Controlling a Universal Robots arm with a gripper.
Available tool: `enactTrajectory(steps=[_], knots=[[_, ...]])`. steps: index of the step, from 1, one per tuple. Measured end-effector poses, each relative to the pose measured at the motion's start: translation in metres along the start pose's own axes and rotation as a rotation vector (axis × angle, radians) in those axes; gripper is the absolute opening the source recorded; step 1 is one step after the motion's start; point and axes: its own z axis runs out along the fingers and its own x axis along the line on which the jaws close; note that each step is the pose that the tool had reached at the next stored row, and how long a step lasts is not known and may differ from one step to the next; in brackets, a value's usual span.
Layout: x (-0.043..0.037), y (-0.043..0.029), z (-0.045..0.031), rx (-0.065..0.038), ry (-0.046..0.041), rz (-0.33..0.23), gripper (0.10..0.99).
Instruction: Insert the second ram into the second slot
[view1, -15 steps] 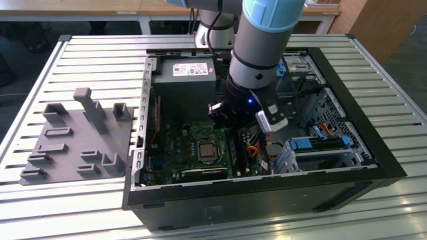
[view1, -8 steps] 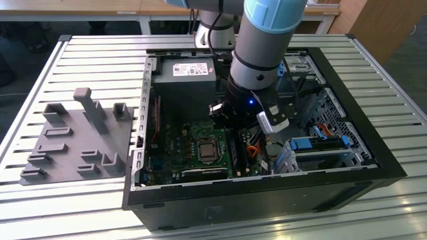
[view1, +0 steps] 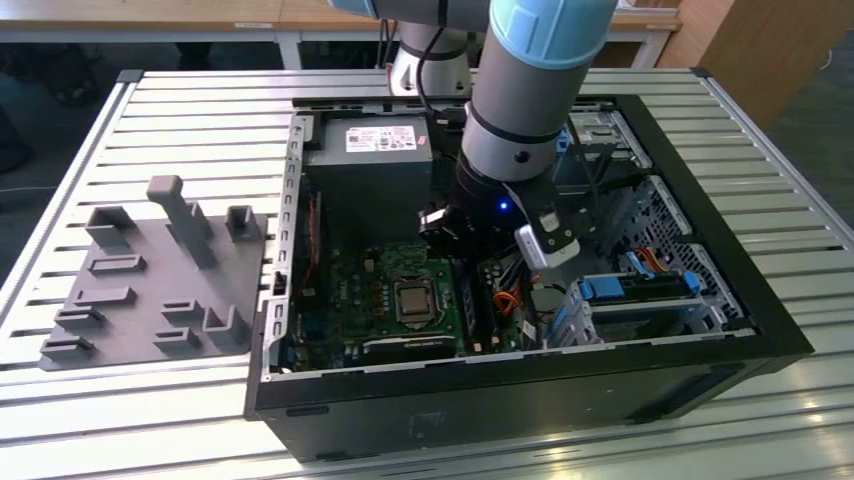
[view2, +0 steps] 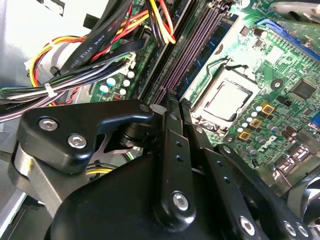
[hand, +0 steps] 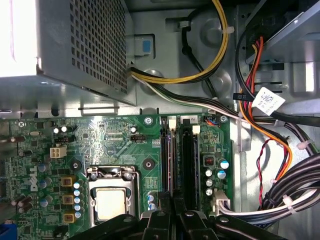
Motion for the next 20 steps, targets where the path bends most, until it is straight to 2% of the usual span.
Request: enactTrajectory(steps=[14,20], knots=[[0.0,-0.0001,0.0006,0.001,0.0,-0.022,0.137],[-0.0003,-0.0023,0.0006,0.001,-0.0001,-0.022,0.137]])
